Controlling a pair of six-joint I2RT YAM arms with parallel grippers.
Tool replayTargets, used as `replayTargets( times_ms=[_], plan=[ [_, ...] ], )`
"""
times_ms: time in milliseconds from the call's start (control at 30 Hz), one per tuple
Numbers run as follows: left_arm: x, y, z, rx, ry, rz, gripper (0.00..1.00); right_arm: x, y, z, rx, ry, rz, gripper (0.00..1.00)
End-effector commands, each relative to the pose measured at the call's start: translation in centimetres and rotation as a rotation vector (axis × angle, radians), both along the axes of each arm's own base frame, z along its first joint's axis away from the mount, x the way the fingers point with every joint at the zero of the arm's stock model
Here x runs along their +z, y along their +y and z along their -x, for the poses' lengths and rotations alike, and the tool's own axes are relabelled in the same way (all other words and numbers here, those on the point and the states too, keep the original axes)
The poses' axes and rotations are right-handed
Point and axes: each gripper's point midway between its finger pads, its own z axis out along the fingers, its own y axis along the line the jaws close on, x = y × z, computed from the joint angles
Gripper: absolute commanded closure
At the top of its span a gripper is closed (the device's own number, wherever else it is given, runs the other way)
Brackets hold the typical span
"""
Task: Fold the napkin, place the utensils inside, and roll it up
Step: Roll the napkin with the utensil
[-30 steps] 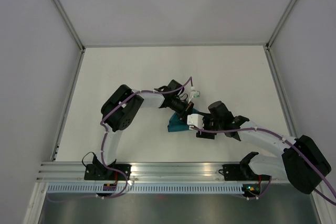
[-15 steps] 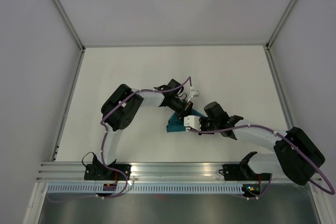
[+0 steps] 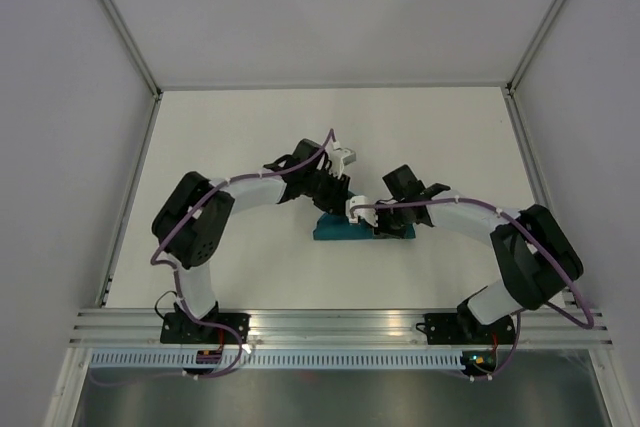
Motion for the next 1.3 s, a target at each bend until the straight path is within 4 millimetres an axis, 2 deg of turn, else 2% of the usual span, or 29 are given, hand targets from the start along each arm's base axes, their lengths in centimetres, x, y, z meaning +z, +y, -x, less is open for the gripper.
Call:
replayTargets(
  times_ms=[0,67,100,133,167,200,233,267,300,333,367,400,433,467,500,533,567,633,700,767,800,867,900,1267],
  plan=[
    [6.3,1.5,-5.5,0.271,-0.248,0.048,0.59,-2.0,-2.7,3.8,0.020,0.281,0.076,1.00],
    [7.3,2.4,-5.9,0.341,-0.313,0.071,0.59,-2.8,-3.5,4.3,0.020,0.386,0.101,1.00],
    [9.4,3.1,-6.2,0.393,-0.368,0.105,0.59,-2.4,-3.1,3.3,0.022,0.390,0.093,1.00],
    [8.6,4.0,-5.5,0.412,-0.376,0.098,0.59,-3.4,-3.3,3.6,0.020,0.453,0.105,1.00],
    [10.0,3.9,-5.6,0.427,-0.436,0.143,0.59,-3.5,-3.3,3.4,0.013,0.477,0.109,1.00],
    [10.2,4.9,-4.8,0.447,-0.476,0.144,0.59,-3.9,-3.4,3.2,0.007,0.524,0.125,0.99],
    [10.4,5.2,-4.5,0.452,-0.513,0.146,0.59,-4.1,-3.4,3.0,0.007,0.547,0.131,1.00],
    [10.7,4.7,-3.5,0.436,-0.555,0.147,0.59,-4.3,-3.4,2.8,0.003,0.569,0.137,1.00],
    [11.3,5.1,-3.8,0.456,-0.644,0.126,0.60,-4.1,-3.4,2.2,-0.002,0.586,0.138,1.00],
    [11.2,5.8,-2.9,0.468,-0.688,0.110,0.60,-4.8,-3.4,2.5,-0.007,0.630,0.152,1.00],
    [11.2,4.9,-1.5,0.438,-0.726,0.110,0.60,-4.8,-3.4,2.5,-0.011,0.661,0.157,1.00],
    [12.1,5.3,-1.7,0.473,-0.813,0.097,0.59,-4.8,-3.3,1.6,-0.020,0.661,0.150,1.00],
    [11.5,5.4,-1.0,0.457,-0.838,0.072,0.58,-5.5,-3.4,1.8,-0.025,0.698,0.163,0.99],
    [11.6,4.3,0.4,0.425,-0.861,0.078,0.58,-5.4,-3.5,2.1,-0.029,0.733,0.167,1.00],
    [11.2,4.6,0.3,0.405,-0.936,0.008,0.56,-5.2,-3.2,1.2,-0.027,0.726,0.153,0.99],
    [11.2,4.1,0.7,0.383,-0.965,-0.013,0.55,-5.5,-3.2,1.1,-0.033,0.750,0.156,1.00],
    [9.9,3.1,1.6,0.329,-0.980,-0.051,0.53,-5.4,-3.2,1.1,-0.041,0.768,0.154,0.99],
    [9.3,2.4,1.9,0.268,-1.042,-0.122,0.45,-5.5,-3.0,0.2,-0.062,0.772,0.151,0.99],
    [7.1,1.0,2.9,0.148,-1.072,-0.198,0.44,-5.3,-3.0,-0.2,-0.069,0.781,0.147,1.00],
    [6.0,-0.5,3.8,0.055,-1.097,-0.234,0.44,-5.4,-3.0,-0.1,-0.074,0.798,0.151,0.99],
    [4.3,-0.9,4.0,-0.018,-1.116,-0.285,0.43,-5.4,-3.0,-0.3,-0.076,0.796,0.150,1.00],
    [3.6,-2.0,4.9,-0.103,-1.152,-0.299,0.43,-5.5,-3.0,-0.4,-0.079,0.795,0.151,1.00],
    [2.3,-2.3,5.2,-0.138,-1.151,-0.321,0.43,-5.5,-3.0,-0.5,-0.083,0.794,0.150,1.00],
    [0.3,-4.4,6.1,-0.248,-1.178,-0.322,0.42,-5.5,-3.1,-0.8,-0.099,0.811,0.150,1.00]
  ],
)
